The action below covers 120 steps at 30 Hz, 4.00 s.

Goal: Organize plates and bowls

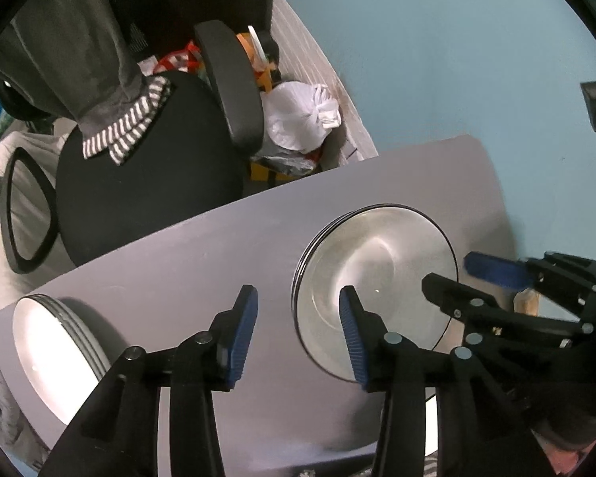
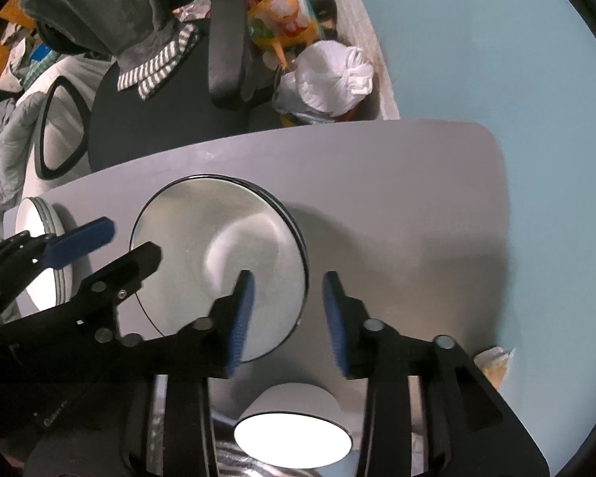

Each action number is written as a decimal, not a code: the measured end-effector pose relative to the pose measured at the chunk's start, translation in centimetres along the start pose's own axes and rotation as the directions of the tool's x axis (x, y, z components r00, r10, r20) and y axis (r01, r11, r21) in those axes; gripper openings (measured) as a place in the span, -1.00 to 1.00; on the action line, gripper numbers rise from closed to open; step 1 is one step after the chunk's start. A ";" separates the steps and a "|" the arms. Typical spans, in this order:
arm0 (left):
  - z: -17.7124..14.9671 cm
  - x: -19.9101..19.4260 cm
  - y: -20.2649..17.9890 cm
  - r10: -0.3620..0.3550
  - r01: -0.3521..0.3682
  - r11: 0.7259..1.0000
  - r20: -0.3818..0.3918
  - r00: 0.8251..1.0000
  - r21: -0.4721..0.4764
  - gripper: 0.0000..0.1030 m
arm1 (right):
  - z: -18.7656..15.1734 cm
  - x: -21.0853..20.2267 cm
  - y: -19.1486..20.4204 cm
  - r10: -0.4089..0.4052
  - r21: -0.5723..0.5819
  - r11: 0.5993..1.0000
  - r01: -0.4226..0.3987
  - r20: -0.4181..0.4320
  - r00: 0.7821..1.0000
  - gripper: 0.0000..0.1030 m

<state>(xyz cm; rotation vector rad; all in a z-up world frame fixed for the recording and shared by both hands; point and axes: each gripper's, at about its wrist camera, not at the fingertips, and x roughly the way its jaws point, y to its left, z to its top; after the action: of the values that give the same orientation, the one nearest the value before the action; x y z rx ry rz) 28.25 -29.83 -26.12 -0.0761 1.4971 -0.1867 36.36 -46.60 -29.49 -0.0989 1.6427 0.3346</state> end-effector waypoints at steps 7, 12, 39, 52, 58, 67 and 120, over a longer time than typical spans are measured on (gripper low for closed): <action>-1.7 -2.0 0.0 0.053 -0.055 0.997 0.055 0.997 0.047 0.29 | -1.1 -1.5 -0.6 0.001 0.047 0.999 -0.004 0.051 0.999 0.02; -3.1 -4.0 0.3 0.075 -0.081 0.995 0.106 0.992 0.054 0.49 | -2.6 -3.4 -0.8 -0.025 0.069 0.998 0.016 0.126 0.992 0.26; -11.2 -12.5 0.5 -0.031 0.002 0.994 0.255 0.967 0.112 0.58 | -13.9 -12.8 1.6 -0.143 0.087 0.989 0.119 0.371 0.918 0.26; -14.0 -11.9 -1.2 -0.092 0.058 0.979 0.168 0.981 0.197 0.58 | -18.9 -12.3 0.0 -0.172 0.218 0.971 0.099 0.344 0.923 0.26; -14.6 -10.4 -2.7 -0.108 0.077 0.971 0.128 0.986 0.227 0.58 | -20.9 -11.3 -1.2 -0.173 0.258 0.962 0.091 0.315 0.933 0.26; -14.2 -5.9 -5.7 -0.088 0.072 0.965 0.051 0.995 0.252 0.58 | -22.6 -7.6 -3.9 -0.190 0.278 0.954 0.111 0.278 0.941 0.26; -14.7 5.9 -8.6 -0.122 0.170 0.954 -0.198 0.973 0.246 -0.80 | -19.9 5.1 -6.1 0.017 0.222 0.974 -0.034 0.078 0.997 -0.82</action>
<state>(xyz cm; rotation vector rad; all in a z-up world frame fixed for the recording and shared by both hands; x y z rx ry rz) 13.35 -38.36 -31.54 0.0440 1.6358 -0.5226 18.31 -57.22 -34.19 0.1034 1.5964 0.1689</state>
